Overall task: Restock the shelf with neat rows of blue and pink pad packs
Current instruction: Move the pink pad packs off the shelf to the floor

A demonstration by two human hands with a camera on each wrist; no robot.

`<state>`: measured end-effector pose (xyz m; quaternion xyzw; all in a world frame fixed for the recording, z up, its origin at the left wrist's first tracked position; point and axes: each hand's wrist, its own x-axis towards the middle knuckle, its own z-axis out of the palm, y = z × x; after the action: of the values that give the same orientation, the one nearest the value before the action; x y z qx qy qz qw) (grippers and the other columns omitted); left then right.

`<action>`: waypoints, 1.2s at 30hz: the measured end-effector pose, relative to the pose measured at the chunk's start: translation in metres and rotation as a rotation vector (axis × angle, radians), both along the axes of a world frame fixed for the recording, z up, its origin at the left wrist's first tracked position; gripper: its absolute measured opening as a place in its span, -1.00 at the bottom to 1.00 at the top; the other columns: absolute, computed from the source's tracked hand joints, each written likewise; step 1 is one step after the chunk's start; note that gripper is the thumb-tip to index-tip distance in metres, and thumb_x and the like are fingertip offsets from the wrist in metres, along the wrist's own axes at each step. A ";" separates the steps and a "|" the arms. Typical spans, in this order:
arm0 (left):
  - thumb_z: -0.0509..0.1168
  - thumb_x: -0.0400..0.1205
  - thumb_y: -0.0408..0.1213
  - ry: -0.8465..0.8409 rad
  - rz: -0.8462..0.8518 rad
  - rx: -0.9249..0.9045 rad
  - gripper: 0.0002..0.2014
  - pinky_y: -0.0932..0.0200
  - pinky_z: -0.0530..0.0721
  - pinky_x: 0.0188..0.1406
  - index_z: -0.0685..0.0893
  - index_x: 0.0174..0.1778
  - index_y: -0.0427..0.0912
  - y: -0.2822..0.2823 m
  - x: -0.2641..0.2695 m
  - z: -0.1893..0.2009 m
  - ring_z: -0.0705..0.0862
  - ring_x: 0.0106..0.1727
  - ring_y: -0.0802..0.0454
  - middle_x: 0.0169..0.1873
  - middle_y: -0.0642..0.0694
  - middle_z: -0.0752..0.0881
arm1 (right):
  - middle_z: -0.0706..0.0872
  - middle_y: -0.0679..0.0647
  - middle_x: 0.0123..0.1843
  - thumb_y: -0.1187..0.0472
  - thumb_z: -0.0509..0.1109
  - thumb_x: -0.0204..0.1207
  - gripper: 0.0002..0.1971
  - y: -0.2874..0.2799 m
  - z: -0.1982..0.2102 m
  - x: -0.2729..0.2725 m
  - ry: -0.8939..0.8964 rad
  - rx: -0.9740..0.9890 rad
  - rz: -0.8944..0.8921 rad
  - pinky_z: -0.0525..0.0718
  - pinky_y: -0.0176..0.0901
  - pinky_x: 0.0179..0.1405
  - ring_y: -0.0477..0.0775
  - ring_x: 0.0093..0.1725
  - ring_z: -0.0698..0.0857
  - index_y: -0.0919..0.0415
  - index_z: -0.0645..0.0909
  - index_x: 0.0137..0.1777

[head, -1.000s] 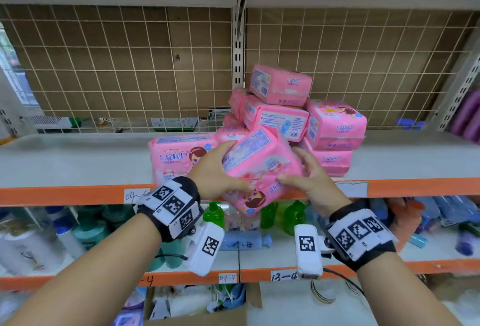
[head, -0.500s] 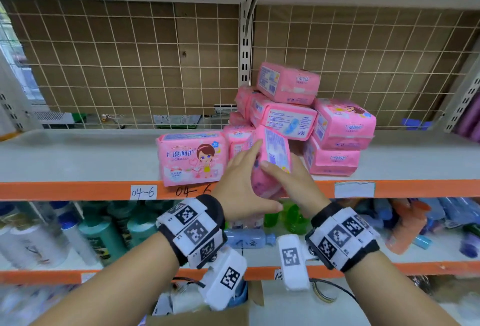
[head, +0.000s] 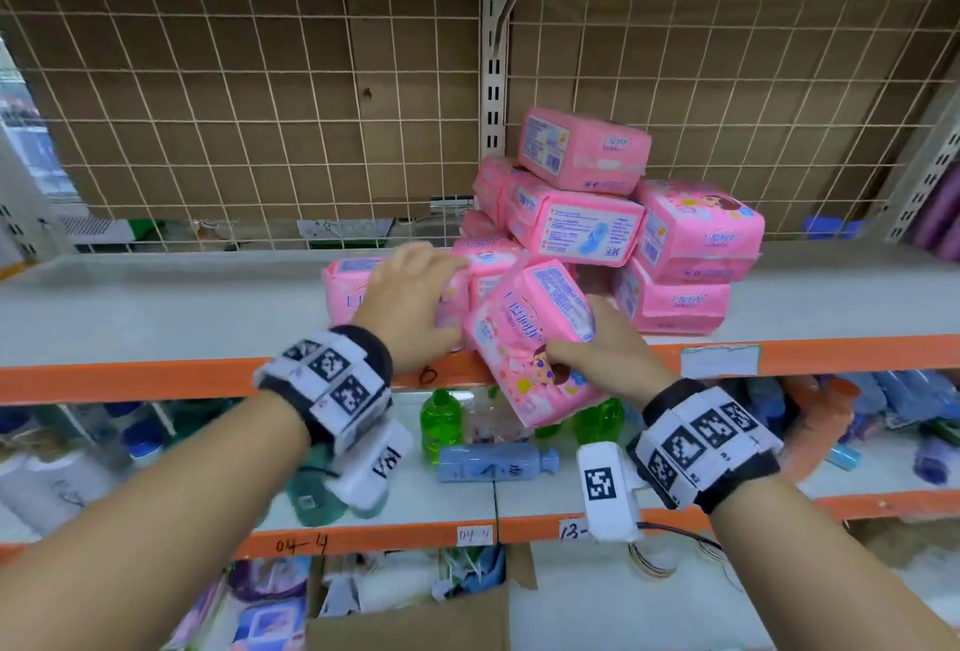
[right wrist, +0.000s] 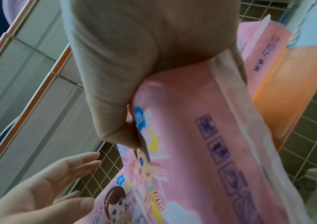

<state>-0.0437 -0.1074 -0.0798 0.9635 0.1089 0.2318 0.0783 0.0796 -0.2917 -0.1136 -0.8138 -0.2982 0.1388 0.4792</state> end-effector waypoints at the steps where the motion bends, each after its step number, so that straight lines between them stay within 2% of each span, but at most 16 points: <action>1: 0.36 0.40 -0.07 0.054 0.053 0.130 -0.29 -0.07 0.10 0.50 0.35 0.51 -0.02 0.015 0.002 0.005 0.21 0.52 -0.07 0.43 -0.07 0.44 | 0.68 0.24 0.02 0.08 0.49 0.12 -0.49 0.003 -0.002 -0.001 -0.021 -0.041 -0.019 0.72 0.15 0.01 0.24 -0.05 0.72 0.16 0.48 0.09; 3: 0.37 0.40 0.12 0.210 0.147 0.316 -0.18 -0.28 0.00 0.52 0.22 0.56 0.03 0.042 0.008 0.014 0.12 0.58 -0.06 0.52 -0.05 0.33 | 0.62 0.18 0.09 -0.03 0.54 0.13 -0.42 0.009 -0.003 -0.005 -0.113 -0.181 -0.067 0.64 0.17 0.13 0.24 0.10 0.63 0.09 0.43 0.13; 5: 0.37 0.35 0.26 0.362 0.212 0.287 -0.08 -0.34 0.06 0.51 0.16 0.57 0.04 0.063 0.013 0.018 0.19 0.58 -0.10 0.56 -0.11 0.27 | 0.56 0.12 0.15 -0.17 0.59 0.09 -0.24 0.016 -0.002 -0.010 -0.201 -0.282 -0.104 0.58 0.17 0.19 0.20 0.19 0.55 0.05 0.38 0.25; 6: 0.38 0.32 0.30 0.414 0.223 0.184 -0.08 -0.28 0.21 0.51 0.21 0.55 0.03 0.071 0.014 0.018 0.32 0.52 -0.14 0.52 -0.15 0.34 | 0.55 0.11 0.18 -0.23 0.59 0.06 -0.16 0.020 0.000 -0.011 -0.216 -0.304 -0.114 0.56 0.17 0.21 0.21 0.21 0.54 0.05 0.36 0.31; 8: 0.41 0.26 0.33 0.454 0.198 0.003 -0.15 -0.09 0.55 0.28 0.38 0.41 0.00 0.080 0.015 0.014 0.58 0.25 -0.16 0.31 -0.16 0.59 | 0.55 0.11 0.20 -0.29 0.58 0.00 -0.08 0.027 0.003 -0.011 -0.212 -0.327 -0.131 0.55 0.19 0.22 0.22 0.23 0.54 0.06 0.35 0.34; 9: 0.42 0.23 0.32 0.453 0.185 -0.009 -0.18 -0.03 0.61 0.18 0.41 0.35 0.00 0.082 0.015 0.010 0.62 0.16 -0.16 0.22 -0.14 0.65 | 0.56 0.11 0.21 -0.30 0.57 -0.02 -0.07 0.029 0.004 -0.011 -0.210 -0.338 -0.139 0.56 0.20 0.22 0.22 0.23 0.54 0.06 0.35 0.34; 11: 0.42 0.20 0.29 0.433 0.188 0.066 -0.14 -0.01 0.60 0.17 0.36 0.38 -0.01 0.083 0.014 0.004 0.57 0.20 -0.17 0.23 -0.16 0.60 | 0.56 0.11 0.20 -0.30 0.57 -0.03 -0.07 0.031 0.004 -0.014 -0.216 -0.341 -0.160 0.56 0.21 0.21 0.23 0.23 0.55 0.06 0.35 0.33; 14: 0.41 0.24 0.25 0.318 0.272 0.186 0.01 -0.07 0.48 0.17 0.15 0.53 -0.10 0.074 0.003 -0.008 0.37 0.35 -0.20 0.33 -0.20 0.40 | 0.53 0.11 0.20 -0.30 0.57 -0.01 -0.05 0.028 -0.003 -0.025 -0.243 -0.302 -0.200 0.55 0.22 0.20 0.21 0.23 0.53 0.08 0.32 0.37; 16: 0.43 0.23 0.27 0.191 0.328 0.177 0.01 -0.08 0.46 0.12 0.20 0.49 -0.16 0.060 -0.011 -0.016 0.34 0.30 -0.19 0.28 -0.20 0.39 | 0.49 0.11 0.21 -0.25 0.60 0.04 -0.05 0.025 -0.009 -0.033 -0.284 -0.284 -0.229 0.52 0.23 0.21 0.20 0.25 0.49 0.07 0.29 0.40; 20: 0.48 0.26 0.17 0.038 0.362 0.056 -0.14 -0.06 0.41 0.05 0.31 0.40 -0.13 0.027 -0.045 -0.039 0.34 0.20 -0.17 0.20 -0.18 0.42 | 0.46 0.07 0.26 -0.15 0.64 0.09 0.01 0.009 -0.017 -0.043 -0.318 -0.243 -0.176 0.46 0.22 0.28 0.17 0.31 0.42 0.02 0.20 0.51; 23: 0.48 0.25 0.24 -0.018 0.408 -0.048 -0.10 -0.05 0.38 0.05 0.34 0.43 -0.12 -0.006 -0.074 -0.070 0.34 0.20 -0.17 0.18 -0.19 0.43 | 0.44 -0.04 0.16 -0.15 0.63 0.05 -0.01 -0.020 -0.033 -0.049 -0.336 -0.239 -0.083 0.47 0.19 0.22 0.11 0.25 0.42 -0.06 0.22 0.48; 25: 0.51 0.18 0.26 -0.044 0.436 -0.175 -0.07 -0.04 0.37 0.05 0.40 0.41 -0.12 -0.034 -0.092 -0.097 0.34 0.19 -0.15 0.15 -0.20 0.45 | 0.52 -0.02 0.16 -0.12 0.65 0.03 -0.07 -0.048 -0.055 -0.049 -0.293 -0.210 0.002 0.51 0.21 0.19 0.12 0.22 0.47 -0.07 0.30 0.43; 28: 0.55 0.14 0.22 0.113 0.477 -0.287 -0.05 0.00 0.35 0.07 0.39 0.42 -0.08 -0.085 -0.111 -0.146 0.31 0.16 -0.10 0.13 -0.17 0.44 | 0.58 0.06 0.20 -0.05 0.68 0.04 -0.09 -0.095 -0.101 -0.044 -0.148 -0.241 0.141 0.55 0.18 0.20 0.14 0.23 0.53 -0.05 0.35 0.42; 31: 0.56 0.15 0.20 0.324 0.510 -0.328 -0.06 -0.05 0.42 0.09 0.45 0.41 -0.13 -0.137 -0.116 -0.200 0.42 0.16 -0.21 0.13 -0.23 0.49 | 0.63 0.10 0.10 0.04 0.67 0.07 -0.27 -0.136 -0.156 -0.035 -0.010 -0.332 0.199 0.61 0.16 0.08 0.20 0.12 0.61 0.04 0.45 0.25; 33: 0.53 0.15 0.16 0.428 0.468 -0.399 -0.09 -0.09 0.47 0.13 0.48 0.38 -0.21 -0.163 -0.119 -0.240 0.48 0.19 -0.26 0.13 -0.28 0.50 | 0.65 0.16 0.10 -0.04 0.64 0.03 -0.25 -0.156 -0.195 -0.031 0.077 -0.454 0.218 0.62 0.19 0.06 0.23 0.09 0.65 0.15 0.46 0.22; 36: 0.47 0.21 0.22 0.732 0.431 -0.470 -0.01 -0.02 0.47 0.23 0.27 0.50 -0.14 -0.187 -0.124 -0.307 0.37 0.36 -0.16 0.31 -0.15 0.37 | 0.58 0.19 0.17 -0.09 0.60 0.04 -0.13 -0.173 -0.259 -0.029 0.153 -0.664 0.215 0.60 0.15 0.13 0.25 0.18 0.58 0.20 0.37 0.35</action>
<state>-0.1674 -0.2939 -0.3869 0.8935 0.3757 -0.1424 0.2005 0.0509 -0.4646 -0.3730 -0.8763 -0.2840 0.3382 0.1922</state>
